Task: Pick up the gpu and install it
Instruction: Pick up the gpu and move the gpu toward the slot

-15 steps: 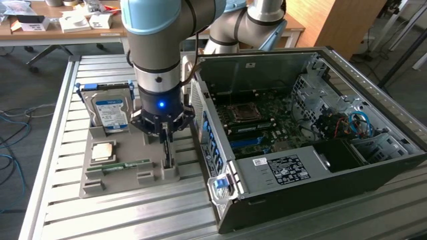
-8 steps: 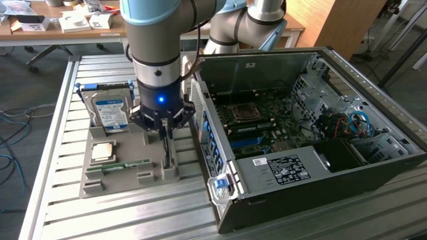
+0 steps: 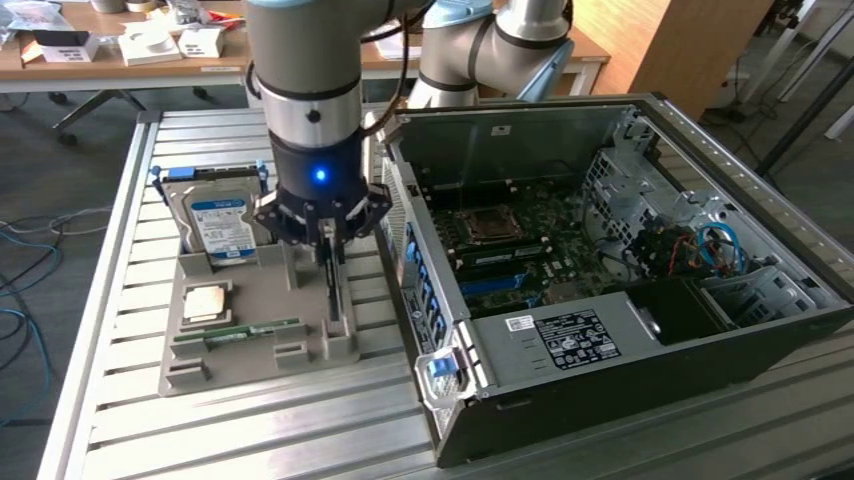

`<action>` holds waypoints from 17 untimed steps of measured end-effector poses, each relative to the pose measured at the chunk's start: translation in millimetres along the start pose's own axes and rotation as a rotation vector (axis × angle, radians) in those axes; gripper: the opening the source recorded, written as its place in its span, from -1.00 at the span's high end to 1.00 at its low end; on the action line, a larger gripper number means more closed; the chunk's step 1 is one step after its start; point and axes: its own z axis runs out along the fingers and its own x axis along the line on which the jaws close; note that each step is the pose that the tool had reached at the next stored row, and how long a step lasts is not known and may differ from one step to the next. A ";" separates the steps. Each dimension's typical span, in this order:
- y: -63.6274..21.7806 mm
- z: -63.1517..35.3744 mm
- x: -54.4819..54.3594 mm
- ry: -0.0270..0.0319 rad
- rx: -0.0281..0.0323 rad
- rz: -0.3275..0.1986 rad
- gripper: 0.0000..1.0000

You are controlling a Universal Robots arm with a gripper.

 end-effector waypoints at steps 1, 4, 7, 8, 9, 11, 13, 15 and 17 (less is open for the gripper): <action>0.1 -3.3 -0.1 -0.0001 0.0000 0.000 0.47; 0.3 -7.5 -0.2 -0.0001 -0.0001 0.000 0.47; 0.3 -7.5 -0.2 -0.0001 -0.0001 0.000 0.47; 0.3 -7.5 -0.2 -0.0001 -0.0001 0.000 0.47; 0.3 -7.6 -0.2 0.0000 0.0000 0.000 0.47; 0.3 -7.6 -0.2 0.0000 0.0000 0.000 0.48; 0.3 -7.6 -0.2 0.0000 0.0000 0.000 0.48; 0.3 -7.6 -0.2 0.0000 0.0000 0.000 0.48; 0.3 -7.6 -0.2 0.0000 0.0000 0.000 0.48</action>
